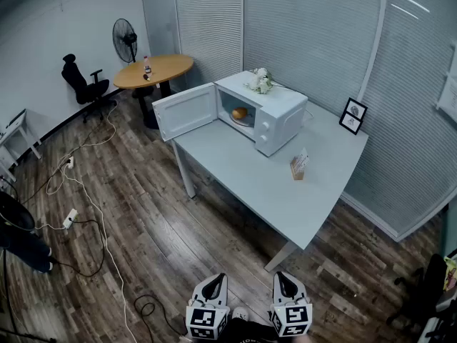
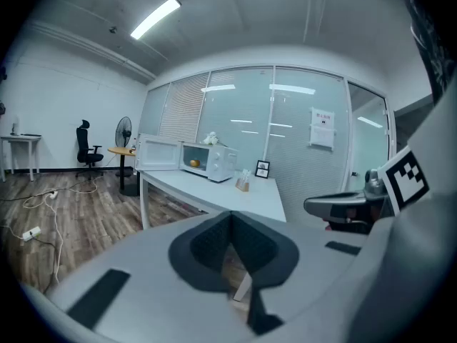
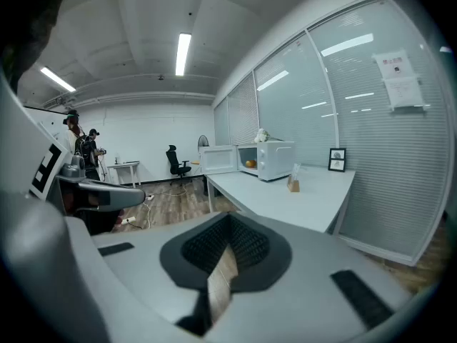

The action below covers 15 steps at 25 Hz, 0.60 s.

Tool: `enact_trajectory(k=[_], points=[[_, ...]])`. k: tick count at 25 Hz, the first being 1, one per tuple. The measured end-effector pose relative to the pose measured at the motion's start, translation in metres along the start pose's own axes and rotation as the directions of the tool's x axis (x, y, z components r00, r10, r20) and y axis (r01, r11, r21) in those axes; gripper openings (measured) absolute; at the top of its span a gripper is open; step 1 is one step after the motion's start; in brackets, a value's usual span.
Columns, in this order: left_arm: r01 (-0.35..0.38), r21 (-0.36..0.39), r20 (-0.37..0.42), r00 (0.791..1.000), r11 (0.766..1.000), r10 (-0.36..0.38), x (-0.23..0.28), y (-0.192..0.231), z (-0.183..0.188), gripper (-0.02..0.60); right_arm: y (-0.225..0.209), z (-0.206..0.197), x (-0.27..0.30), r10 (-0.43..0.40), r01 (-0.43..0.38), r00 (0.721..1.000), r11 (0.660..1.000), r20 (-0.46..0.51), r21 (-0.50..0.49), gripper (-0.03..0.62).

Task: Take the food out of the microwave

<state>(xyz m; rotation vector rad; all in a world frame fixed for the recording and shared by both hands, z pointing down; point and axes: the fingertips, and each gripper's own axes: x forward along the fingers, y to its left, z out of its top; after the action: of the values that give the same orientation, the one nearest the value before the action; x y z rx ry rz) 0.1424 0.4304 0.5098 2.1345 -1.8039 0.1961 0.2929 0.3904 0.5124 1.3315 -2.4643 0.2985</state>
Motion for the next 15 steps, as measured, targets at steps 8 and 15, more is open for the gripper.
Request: enact_trajectory(k=[8, 15], points=[[-0.025, 0.004, 0.001, 1.0, 1.0, 0.025, 0.009, -0.011, -0.007, 0.008, -0.018, -0.002, 0.006, 0.03, -0.031, 0.999, 0.999, 0.032, 0.035, 0.003], [-0.058, -0.018, 0.0, 0.998, 0.998, 0.058, 0.02, -0.001, -0.01, 0.008, -0.014, -0.005, 0.02, 0.081, -0.082, 0.997, 0.996, 0.017, 0.032, 0.003]])
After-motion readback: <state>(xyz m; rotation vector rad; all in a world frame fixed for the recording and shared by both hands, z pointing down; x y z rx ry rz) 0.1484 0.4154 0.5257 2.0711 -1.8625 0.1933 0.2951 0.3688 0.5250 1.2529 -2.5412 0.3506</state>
